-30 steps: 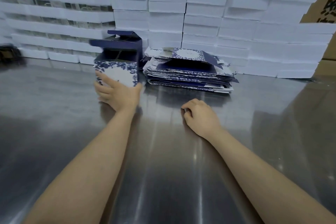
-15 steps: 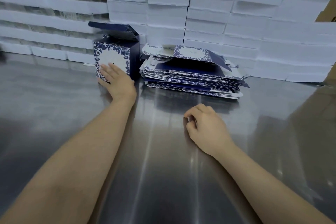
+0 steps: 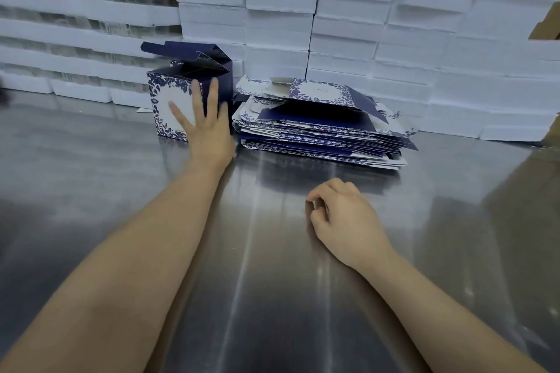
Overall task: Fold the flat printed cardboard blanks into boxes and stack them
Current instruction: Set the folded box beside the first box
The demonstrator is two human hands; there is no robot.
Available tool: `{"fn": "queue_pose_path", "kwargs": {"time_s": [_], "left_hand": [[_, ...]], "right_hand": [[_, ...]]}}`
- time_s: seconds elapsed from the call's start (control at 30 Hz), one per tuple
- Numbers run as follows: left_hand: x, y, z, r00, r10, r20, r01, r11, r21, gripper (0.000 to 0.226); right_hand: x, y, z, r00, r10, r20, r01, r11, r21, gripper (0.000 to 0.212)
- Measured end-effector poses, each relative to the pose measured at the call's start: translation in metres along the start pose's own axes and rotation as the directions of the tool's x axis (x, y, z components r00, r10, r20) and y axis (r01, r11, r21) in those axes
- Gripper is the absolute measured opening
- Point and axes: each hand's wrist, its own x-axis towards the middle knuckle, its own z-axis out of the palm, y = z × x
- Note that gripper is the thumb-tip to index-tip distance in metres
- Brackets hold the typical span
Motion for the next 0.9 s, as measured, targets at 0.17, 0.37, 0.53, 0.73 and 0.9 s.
{"fn": "queue_pose_path", "kwargs": {"time_s": [0.17, 0.37, 0.53, 0.73, 0.9], "left_hand": [[0.008, -0.003, 0.011, 0.924, -0.265, 0.275, 0.281, 0.959, -0.021, 0.037], [0.013, -0.004, 0.013, 0.934, -0.198, 0.298, 0.250, 0.957, -0.146, 0.044], [0.018, -0.015, 0.009, 0.840, -0.527, -0.126, 0.416, 0.777, -0.473, 0.070], [0.037, -0.035, 0.014, 0.643, -0.753, 0.140, 0.682, 0.480, -0.552, 0.133], [0.033, -0.030, 0.020, 0.776, -0.622, 0.099, 0.557, 0.604, -0.570, 0.123]], "right_hand": [[0.000, 0.000, -0.001, 1.000, -0.008, 0.002, 0.008, 1.000, 0.008, 0.021], [0.001, 0.000, 0.000, 1.000, -0.012, 0.008, 0.012, 1.000, -0.001, 0.021], [0.001, 0.000, -0.002, 1.000, -0.013, 0.021, 0.013, 1.000, 0.000, 0.021], [0.001, 0.001, -0.002, 1.000, -0.018, 0.021, 0.018, 1.000, 0.000, 0.021], [0.002, 0.001, -0.002, 0.999, -0.023, 0.024, 0.023, 1.000, 0.002, 0.021]]}}
